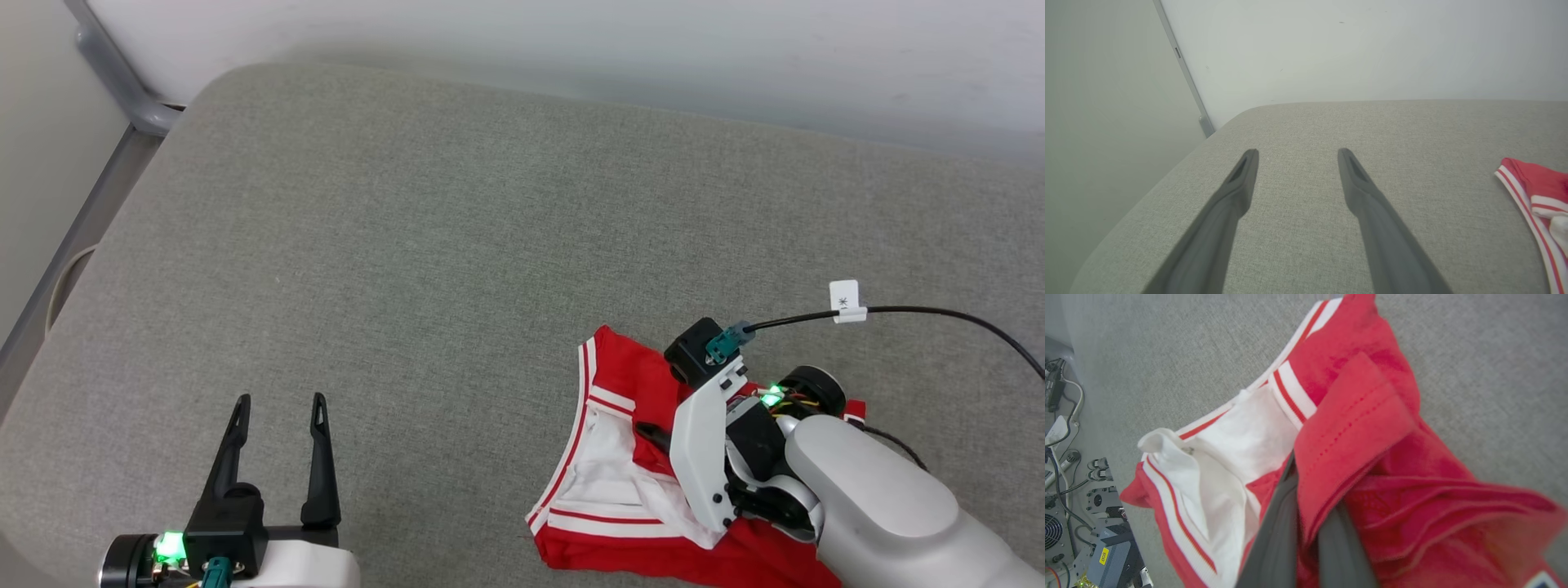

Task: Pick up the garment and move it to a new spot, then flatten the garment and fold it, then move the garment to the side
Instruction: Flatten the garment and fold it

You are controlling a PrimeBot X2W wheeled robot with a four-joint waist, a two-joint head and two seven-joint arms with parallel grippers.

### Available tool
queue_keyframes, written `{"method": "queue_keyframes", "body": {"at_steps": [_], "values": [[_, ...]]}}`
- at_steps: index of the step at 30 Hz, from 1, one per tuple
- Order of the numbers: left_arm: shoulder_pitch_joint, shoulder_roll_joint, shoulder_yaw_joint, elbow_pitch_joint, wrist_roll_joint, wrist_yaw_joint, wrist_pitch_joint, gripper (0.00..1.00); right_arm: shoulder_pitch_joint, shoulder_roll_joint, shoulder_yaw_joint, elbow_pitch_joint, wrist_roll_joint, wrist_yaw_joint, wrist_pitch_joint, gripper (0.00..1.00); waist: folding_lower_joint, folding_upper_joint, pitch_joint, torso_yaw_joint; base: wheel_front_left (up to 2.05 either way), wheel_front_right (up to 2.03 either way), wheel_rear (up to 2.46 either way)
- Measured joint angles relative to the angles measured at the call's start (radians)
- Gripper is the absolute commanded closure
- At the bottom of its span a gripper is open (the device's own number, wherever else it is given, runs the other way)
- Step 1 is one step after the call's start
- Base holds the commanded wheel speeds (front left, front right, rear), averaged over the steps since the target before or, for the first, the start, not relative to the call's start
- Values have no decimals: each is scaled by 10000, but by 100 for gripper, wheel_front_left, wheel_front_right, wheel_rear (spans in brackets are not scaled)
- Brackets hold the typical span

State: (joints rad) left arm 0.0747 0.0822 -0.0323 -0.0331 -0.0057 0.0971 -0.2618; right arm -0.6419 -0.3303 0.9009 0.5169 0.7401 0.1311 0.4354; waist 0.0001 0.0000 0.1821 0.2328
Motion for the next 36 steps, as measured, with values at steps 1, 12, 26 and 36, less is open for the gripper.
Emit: {"method": "queue_keyframes", "body": {"at_steps": [1, 12, 26, 36], "values": [[1, -2, 6, 13, 0, -2, 0, 0, 4, 54, 21, 25, 174, 0, -136, 83, 0, 0, -16, -10, 0, 0, 0], [407, 105, 159, 29, 6, -12, -10, 0, 669, -1235, -1348, -1969, 52, 0, -3112, 0, 0, 0, -619, -707, 0, 0, 0], [767, 265, 245, -58, 29, -17, -10, 0, 3718, -213, -6690, -3010, -4194, 2, -6594, 0, -1, 0, -1206, -1616, 0, 0, 0], [1035, 307, 123, -104, 44, -6, -10, 0, 6095, 1841, -8765, -4627, -6009, 0, -6964, 0, -1, 0, -1720, -1981, 0, 0, 0]]}}
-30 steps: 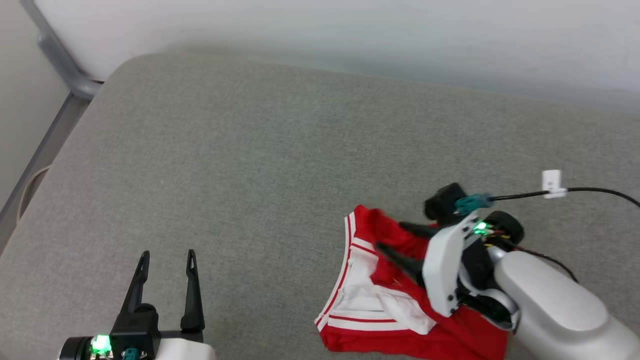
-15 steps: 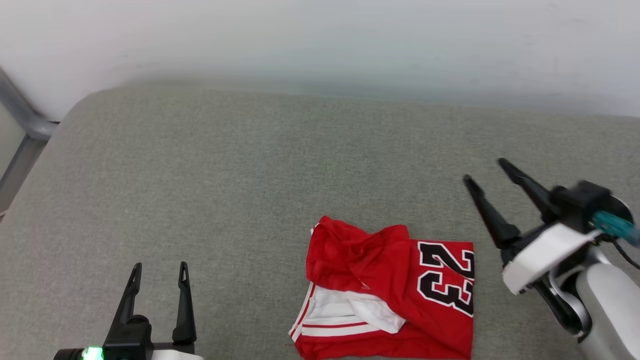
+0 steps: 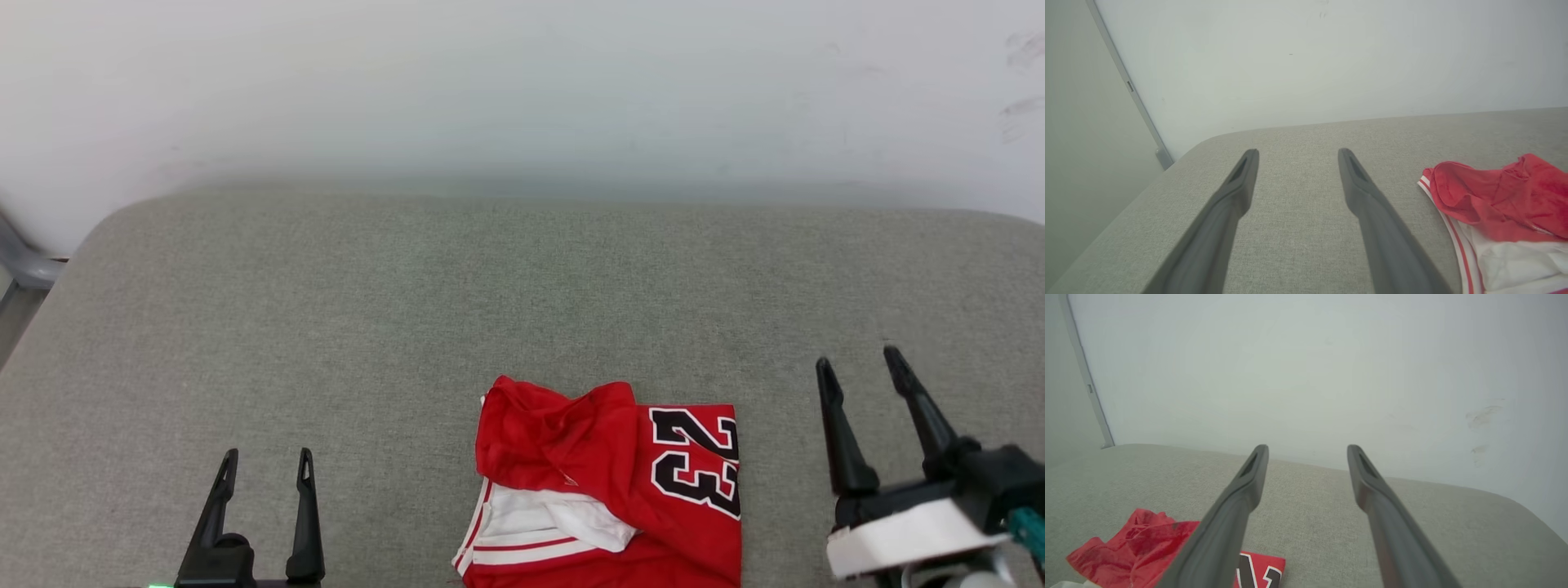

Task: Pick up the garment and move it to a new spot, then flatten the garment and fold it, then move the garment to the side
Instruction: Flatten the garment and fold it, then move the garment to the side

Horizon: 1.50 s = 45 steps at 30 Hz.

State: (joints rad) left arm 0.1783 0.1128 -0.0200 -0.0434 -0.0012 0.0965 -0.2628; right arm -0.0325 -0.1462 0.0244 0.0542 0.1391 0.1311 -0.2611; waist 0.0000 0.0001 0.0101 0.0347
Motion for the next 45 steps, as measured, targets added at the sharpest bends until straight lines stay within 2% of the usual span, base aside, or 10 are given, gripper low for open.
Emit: {"method": "queue_keyframes", "body": {"at_steps": [5, 10, 30, 36, 39, 42, 45], "values": [[34, 8, -63, -42, 0, 0, 0, 0, 1001, 571, -313, -706, -186, 0, -15, 0, -1, 0, -104, -103, 0, 0, 0], [128, 13, -94, -29, -4, 0, 0, 0, 1720, 834, -384, -1087, -263, 2, -17, 0, -1, 0, -168, -153, 0, 0, 0], [189, 44, -215, 159, -31, -13, 0, 0, 2254, 934, -554, -943, -169, 0, -19, 0, -1, 0, -318, -141, 0, 0, 0], [185, 42, -224, 180, -44, -61, 0, 0, 1442, 930, -754, -890, -420, 0, -19, 0, 0, 0, -254, -84, 0, 0, 0], [169, 42, -240, 199, -50, -86, 0, 0, 718, 677, -807, -719, -219, 0, 69, 0, 0, 0, -213, -22, 0, 0, 0], [102, 42, -249, 221, -86, -140, 0, 0, -269, 192, -688, -642, 127, 0, 746, 0, 1, 0, -136, 65, 0, 0, 0], [3, 46, -230, 190, -90, -169, 0, 0, -1108, -334, -100, -568, 546, 0, 2044, 0, 1, 0, -17, 146, 0, 0, 0]]}}
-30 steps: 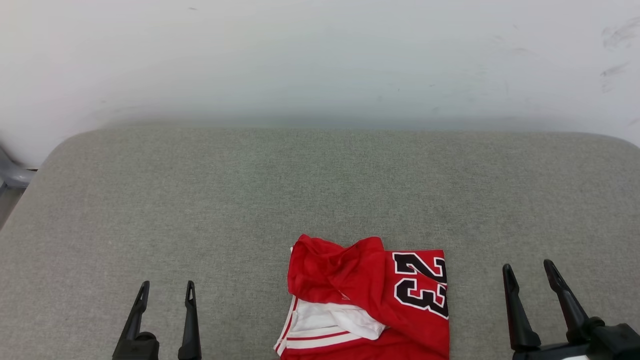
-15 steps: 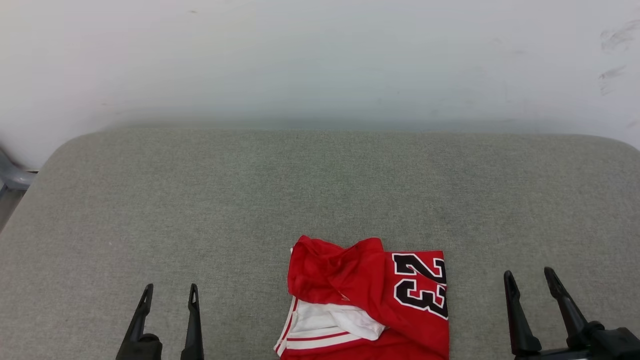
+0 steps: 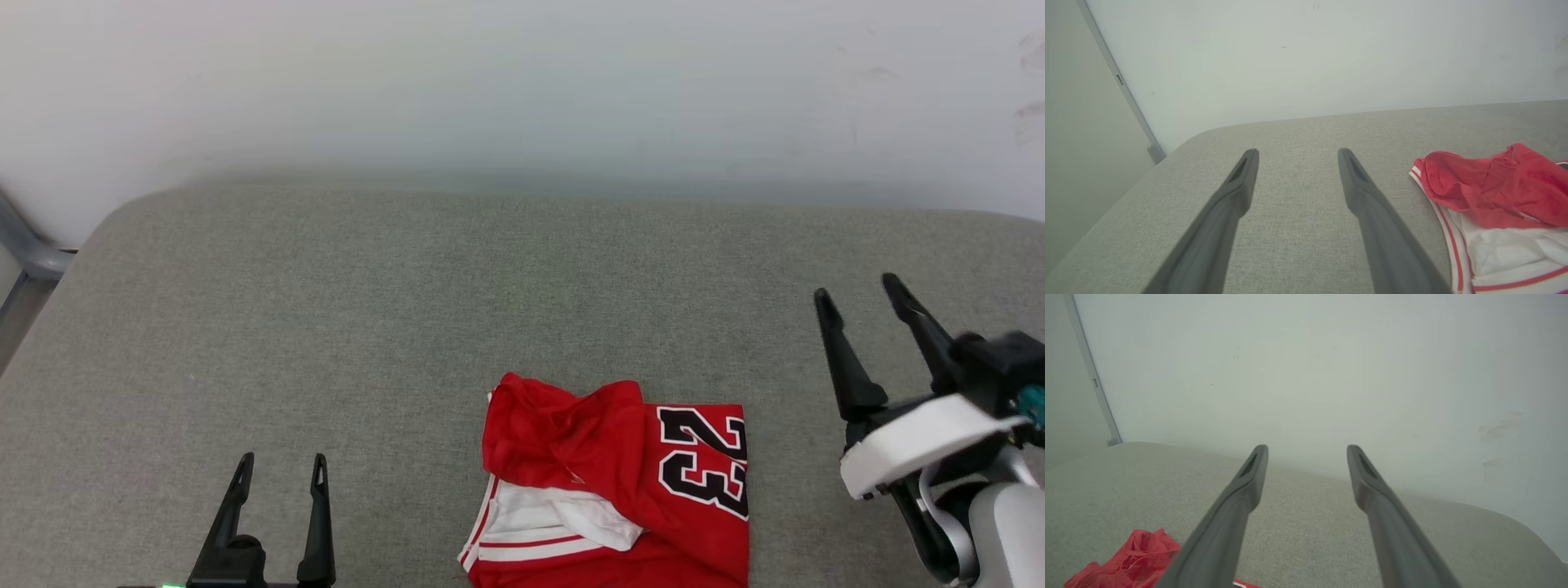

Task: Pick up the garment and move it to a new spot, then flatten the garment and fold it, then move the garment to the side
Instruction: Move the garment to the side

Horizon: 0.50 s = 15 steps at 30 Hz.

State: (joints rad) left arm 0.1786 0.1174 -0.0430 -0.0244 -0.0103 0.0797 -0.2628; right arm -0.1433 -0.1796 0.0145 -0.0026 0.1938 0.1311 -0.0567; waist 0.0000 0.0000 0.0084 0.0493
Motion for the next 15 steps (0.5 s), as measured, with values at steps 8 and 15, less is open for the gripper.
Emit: {"method": "queue_keyframes", "body": {"at_steps": [8, 15], "values": [[-221, -13, 94, 2, -29, -21, 0, 0, -1390, -1448, 1682, 395, 1781, 0, 4247, 0, 1, 0, 438, 186, 0, 0, 0], [-458, -56, 104, 2, -29, -96, 0, 0, -1551, -2238, 2579, 876, 3333, 0, 7007, 0, 1, 0, 747, 395, 0, 0, 0]]}}
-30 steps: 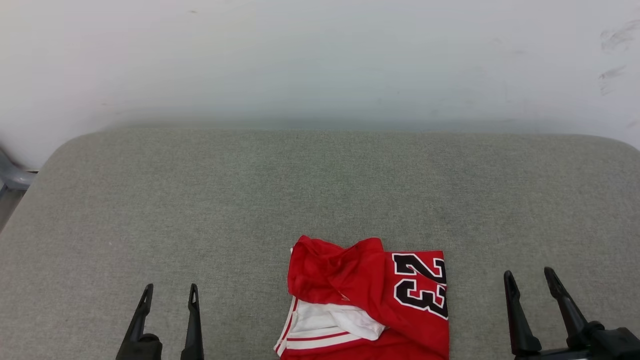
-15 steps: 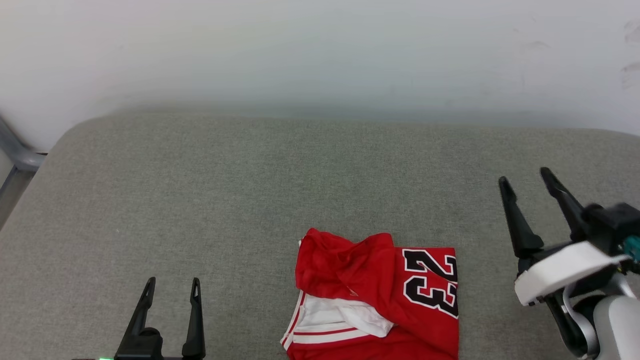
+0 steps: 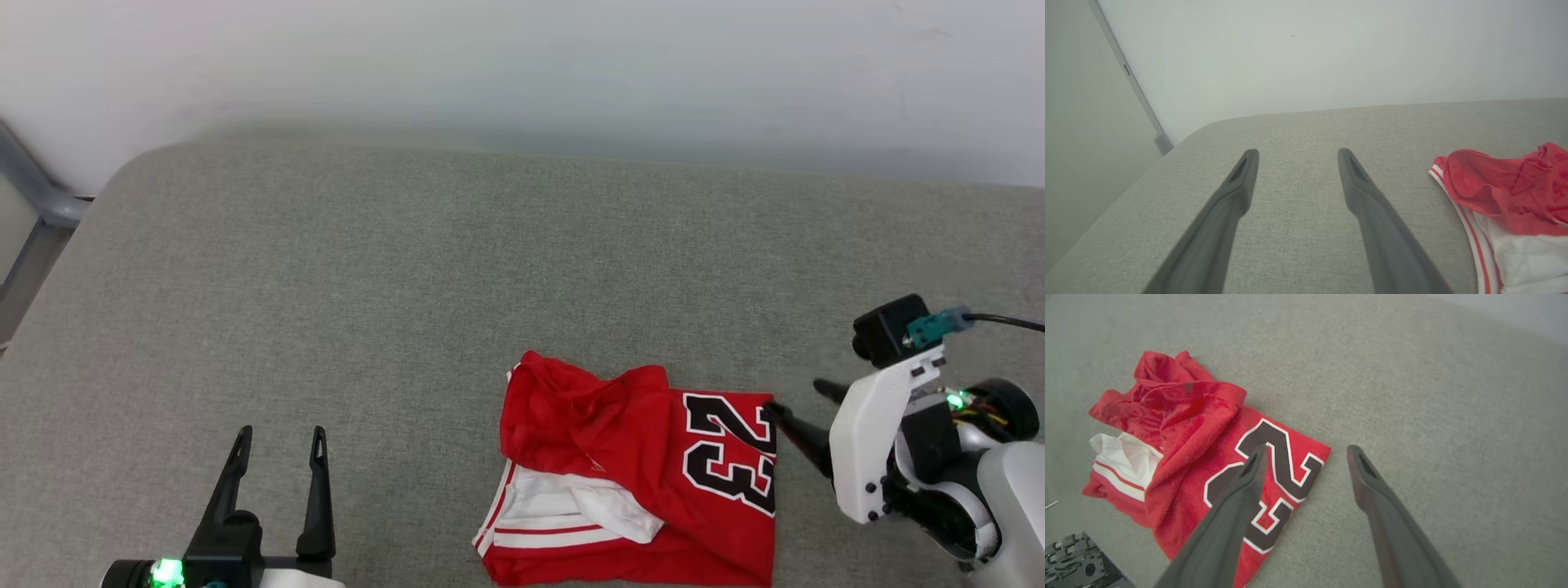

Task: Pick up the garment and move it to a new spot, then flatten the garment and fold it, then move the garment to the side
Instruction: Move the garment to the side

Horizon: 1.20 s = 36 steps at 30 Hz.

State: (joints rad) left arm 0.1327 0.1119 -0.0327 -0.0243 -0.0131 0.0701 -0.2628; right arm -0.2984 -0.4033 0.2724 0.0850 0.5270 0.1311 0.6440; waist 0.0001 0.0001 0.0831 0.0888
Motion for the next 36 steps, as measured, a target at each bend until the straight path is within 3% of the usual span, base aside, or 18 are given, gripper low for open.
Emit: {"method": "queue_keyframes", "body": {"at_steps": [4, 8, 23, 25, 36], "values": [[-175, -38, -27, 8, 0, -35, 0, 0, 173, -324, 401, 190, 598, 0, 1007, 0, 0, 0, 182, 157, 0, 0, 0], [-259, -107, -50, 2, 0, -61, 0, 0, 370, -385, 525, 430, 989, 0, 1329, 0, 0, 0, 403, 305, 0, 0, 0], [-722, -245, -94, 121, 0, -178, 0, 0, 323, -332, 1432, 1695, 1091, -2, 846, 0, -2, 0, 1226, 756, 0, 0, 0], [-733, -251, -69, 146, 0, -178, 0, 0, 302, -387, 1592, 1712, 1110, -4, 585, 100, -2, 0, 1217, 749, 0, 0, 0], [-510, -286, 2, 192, 15, -165, 0, 0, 61, -453, 1864, 1427, 1076, 0, -1037, 100, -1, 0, 768, 466, 0, 0, 0]]}}
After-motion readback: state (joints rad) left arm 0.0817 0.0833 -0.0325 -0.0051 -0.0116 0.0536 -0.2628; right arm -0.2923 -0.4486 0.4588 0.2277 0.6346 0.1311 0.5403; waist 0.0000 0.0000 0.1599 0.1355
